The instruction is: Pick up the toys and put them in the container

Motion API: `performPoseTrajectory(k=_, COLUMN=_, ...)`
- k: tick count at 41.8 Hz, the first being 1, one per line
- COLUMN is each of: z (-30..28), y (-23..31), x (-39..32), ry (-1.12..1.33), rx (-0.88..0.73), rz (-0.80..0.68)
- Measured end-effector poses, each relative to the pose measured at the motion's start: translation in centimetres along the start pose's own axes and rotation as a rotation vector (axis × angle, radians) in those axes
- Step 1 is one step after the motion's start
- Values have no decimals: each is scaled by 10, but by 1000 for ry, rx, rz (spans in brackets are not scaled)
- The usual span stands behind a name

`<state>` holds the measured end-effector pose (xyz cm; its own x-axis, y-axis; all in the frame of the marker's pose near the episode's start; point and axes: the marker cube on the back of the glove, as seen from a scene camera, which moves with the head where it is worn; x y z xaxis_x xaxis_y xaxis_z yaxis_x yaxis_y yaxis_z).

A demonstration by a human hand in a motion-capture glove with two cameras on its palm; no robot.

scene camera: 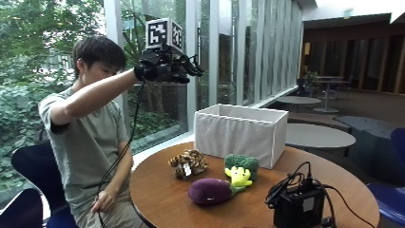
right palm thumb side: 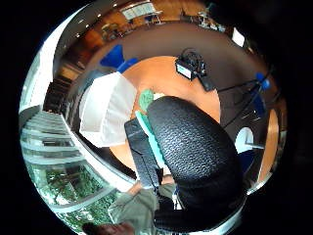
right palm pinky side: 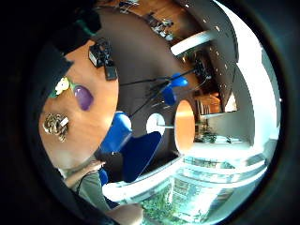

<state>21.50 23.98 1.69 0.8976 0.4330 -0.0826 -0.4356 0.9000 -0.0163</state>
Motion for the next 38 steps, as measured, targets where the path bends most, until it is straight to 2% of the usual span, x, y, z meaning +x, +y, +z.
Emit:
performPoseTrajectory(k=2, z=12, y=35, x=83, ry=27, rx=-11, rz=137)
performPoseTrajectory(k=4, z=15, y=47, x=113, ry=40, rx=-16, rz=194)
performPoseTrajectory(k=19, z=24, y=20, x=129, ry=51, rx=-45, rz=208)
performPoseTrajectory(k=27, z=32, y=3, x=138, ry=-34, rx=-77, rz=216)
performPoseTrajectory(k=38, z=88, y=-35, x=137, ry=-49, rx=-197, rz=252)
